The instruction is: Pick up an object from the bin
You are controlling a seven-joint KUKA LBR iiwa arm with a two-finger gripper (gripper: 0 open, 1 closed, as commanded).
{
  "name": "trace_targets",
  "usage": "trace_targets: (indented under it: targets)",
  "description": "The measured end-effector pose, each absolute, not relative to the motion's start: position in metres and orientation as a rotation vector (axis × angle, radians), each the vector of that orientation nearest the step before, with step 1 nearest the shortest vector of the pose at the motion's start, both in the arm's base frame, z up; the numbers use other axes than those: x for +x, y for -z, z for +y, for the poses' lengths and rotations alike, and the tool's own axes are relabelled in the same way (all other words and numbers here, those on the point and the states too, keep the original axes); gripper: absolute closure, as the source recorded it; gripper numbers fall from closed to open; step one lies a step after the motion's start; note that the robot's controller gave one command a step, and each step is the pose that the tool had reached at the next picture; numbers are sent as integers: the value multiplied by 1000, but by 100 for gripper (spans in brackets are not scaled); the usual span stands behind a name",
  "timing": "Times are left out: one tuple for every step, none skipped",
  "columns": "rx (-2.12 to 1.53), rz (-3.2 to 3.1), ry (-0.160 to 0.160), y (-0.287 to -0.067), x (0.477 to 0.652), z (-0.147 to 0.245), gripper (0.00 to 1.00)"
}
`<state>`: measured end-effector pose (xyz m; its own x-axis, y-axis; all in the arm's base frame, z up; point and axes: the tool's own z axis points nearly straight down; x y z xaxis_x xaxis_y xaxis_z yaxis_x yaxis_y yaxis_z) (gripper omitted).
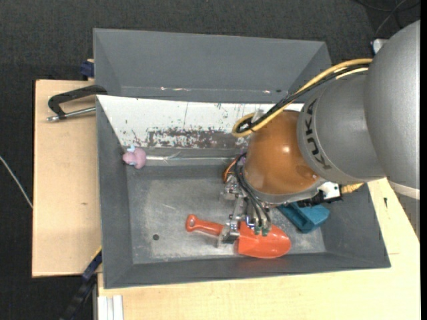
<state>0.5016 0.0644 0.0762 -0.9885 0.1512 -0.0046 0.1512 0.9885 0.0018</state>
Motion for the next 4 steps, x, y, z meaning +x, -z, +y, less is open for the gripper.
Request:
trace_targets:
  targets:
    - [445,3107,-5,-76,495,77,100]
    - [445,3107,-5,-76,495,77,100]
    - [445,3107,-4,-77,495,77,100]
    - [445,3113,-1,-87,493,77,100]
